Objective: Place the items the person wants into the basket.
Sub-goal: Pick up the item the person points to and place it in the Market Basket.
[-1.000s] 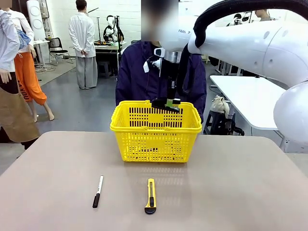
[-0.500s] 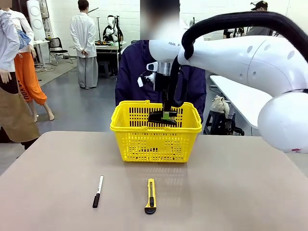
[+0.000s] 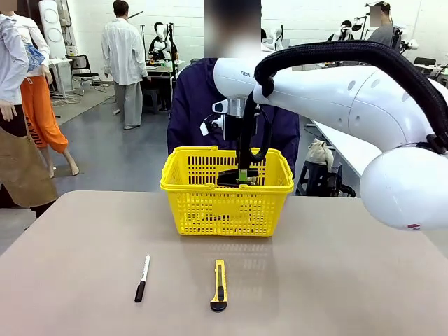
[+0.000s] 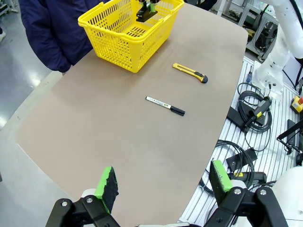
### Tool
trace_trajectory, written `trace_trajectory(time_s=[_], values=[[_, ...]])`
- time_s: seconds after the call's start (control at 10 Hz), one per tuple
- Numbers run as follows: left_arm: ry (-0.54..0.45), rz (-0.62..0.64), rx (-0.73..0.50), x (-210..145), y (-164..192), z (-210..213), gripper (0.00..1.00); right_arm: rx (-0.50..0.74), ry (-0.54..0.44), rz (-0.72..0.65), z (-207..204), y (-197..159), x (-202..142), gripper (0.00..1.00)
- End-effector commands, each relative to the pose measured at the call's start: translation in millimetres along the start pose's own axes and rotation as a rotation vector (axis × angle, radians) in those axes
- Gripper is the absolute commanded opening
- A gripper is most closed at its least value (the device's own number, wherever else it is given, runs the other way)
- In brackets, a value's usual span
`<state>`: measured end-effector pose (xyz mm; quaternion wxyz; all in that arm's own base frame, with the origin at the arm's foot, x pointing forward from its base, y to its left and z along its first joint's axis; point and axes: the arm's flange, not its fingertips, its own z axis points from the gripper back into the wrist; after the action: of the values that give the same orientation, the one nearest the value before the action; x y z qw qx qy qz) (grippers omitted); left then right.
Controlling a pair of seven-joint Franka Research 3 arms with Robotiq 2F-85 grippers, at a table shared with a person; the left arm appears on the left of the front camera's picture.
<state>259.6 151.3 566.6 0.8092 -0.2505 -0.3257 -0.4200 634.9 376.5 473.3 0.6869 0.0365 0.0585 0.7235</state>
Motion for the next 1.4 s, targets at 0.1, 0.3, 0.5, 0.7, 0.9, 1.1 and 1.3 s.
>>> trace_trajectory(time_s=[0.1, 0.3, 0.5, 0.7, 0.9, 1.1, 1.3], values=[[-0.016, -0.017, -0.011, -1.1, 1.0, 2.4, 1.00, -0.001, 0.044, 0.030, 22.7, -29.3, 14.6, 0.42], [-0.016, -0.017, -0.011, -1.1, 1.0, 2.4, 1.00, -0.007, 0.045, 0.032, 24.3, -27.1, 14.1, 0.61], [-0.016, -0.017, -0.011, -1.1, 1.0, 2.4, 1.00, -0.012, 0.046, 0.031, 23.2, -27.8, 14.2, 0.79], [-0.016, -0.017, -0.011, -1.1, 1.0, 2.4, 1.00, -0.015, 0.043, 0.030, 23.2, -27.4, 13.3, 0.97], [-0.016, -0.017, -0.011, -1.1, 1.0, 2.4, 1.00, -0.032, 0.036, 0.018, 29.4, -22.0, 8.8, 1.00], [-0.016, -0.017, -0.011, -1.1, 1.0, 2.4, 1.00, -0.073, 0.074, -0.069, 57.2, 18.1, -10.4, 1.00], [-0.016, -0.017, -0.011, -1.1, 1.0, 2.4, 1.00, -0.124, 0.130, -0.231, 89.5, 89.7, -58.0, 1.00]])
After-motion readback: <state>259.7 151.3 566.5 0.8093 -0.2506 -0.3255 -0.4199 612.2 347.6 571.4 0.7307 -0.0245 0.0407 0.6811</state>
